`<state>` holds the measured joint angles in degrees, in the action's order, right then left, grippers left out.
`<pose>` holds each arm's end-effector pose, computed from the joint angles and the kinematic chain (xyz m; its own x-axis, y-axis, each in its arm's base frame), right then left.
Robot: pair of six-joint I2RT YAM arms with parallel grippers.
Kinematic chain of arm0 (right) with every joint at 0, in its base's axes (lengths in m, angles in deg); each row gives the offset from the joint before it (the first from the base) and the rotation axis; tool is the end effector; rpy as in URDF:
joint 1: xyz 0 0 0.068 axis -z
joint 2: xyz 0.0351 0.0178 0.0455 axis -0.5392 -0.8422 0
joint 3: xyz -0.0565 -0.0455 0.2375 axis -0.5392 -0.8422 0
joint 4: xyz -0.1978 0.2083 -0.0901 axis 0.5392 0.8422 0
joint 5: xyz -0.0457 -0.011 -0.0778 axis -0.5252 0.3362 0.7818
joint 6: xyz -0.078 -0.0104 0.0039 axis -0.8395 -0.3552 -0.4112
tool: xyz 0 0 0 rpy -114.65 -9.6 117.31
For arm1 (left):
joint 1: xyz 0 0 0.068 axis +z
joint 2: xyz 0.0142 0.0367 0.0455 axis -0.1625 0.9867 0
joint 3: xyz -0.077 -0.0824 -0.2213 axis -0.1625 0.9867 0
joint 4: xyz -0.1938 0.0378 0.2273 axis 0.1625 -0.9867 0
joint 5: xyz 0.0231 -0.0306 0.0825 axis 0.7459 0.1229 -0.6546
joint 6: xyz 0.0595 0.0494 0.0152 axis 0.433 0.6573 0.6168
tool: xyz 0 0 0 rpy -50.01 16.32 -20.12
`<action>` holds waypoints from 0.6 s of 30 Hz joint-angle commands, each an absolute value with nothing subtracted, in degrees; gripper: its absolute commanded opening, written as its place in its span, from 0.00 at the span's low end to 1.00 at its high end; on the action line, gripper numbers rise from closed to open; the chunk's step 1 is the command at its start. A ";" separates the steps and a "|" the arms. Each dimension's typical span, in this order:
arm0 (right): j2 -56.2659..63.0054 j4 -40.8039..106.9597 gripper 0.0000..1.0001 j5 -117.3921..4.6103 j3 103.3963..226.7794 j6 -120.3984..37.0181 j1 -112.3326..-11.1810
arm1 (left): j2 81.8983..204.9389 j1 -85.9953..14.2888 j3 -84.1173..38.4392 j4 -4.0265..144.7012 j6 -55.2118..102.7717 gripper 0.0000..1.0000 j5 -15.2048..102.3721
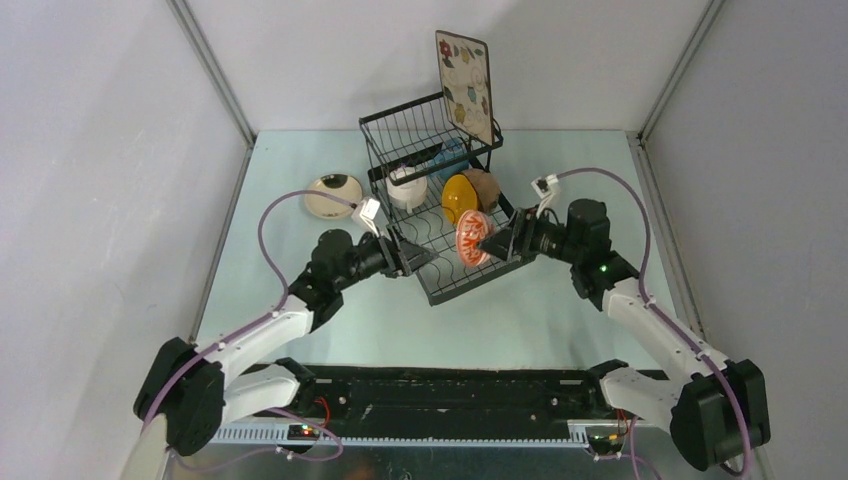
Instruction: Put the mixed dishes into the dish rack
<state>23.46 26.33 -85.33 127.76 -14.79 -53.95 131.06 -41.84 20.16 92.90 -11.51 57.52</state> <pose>0.2788 0.1520 0.2304 -0.6780 0.2138 -0.7032 -0.5384 0.5068 0.6732 0.2548 -0.1926 0.1943 -0.6848 -0.3649 -0.6308 0.4565 0.4598 -0.7617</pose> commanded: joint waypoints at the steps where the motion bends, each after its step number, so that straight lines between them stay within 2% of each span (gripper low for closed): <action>1: 22.10 30.52 0.19 -85.81 136.04 -27.47 -48.83 | 127.58 -41.70 18.47 88.45 -6.62 0.74 54.22; 8: 12.20 51.48 0.14 -80.08 148.24 -44.56 -45.64 | 126.66 -41.76 17.82 84.90 -4.46 0.74 53.85; 12: 8.61 51.80 0.09 -77.86 149.49 -48.06 -45.86 | 125.84 -41.72 18.73 86.10 -4.34 0.73 53.70; 18: 3.69 51.75 0.09 -74.15 150.93 -52.44 -47.35 | 122.98 -41.70 21.38 87.50 -3.53 0.73 51.57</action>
<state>5.30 52.58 -76.83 146.73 -46.96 -46.26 125.92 -41.84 20.45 85.05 -6.00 53.98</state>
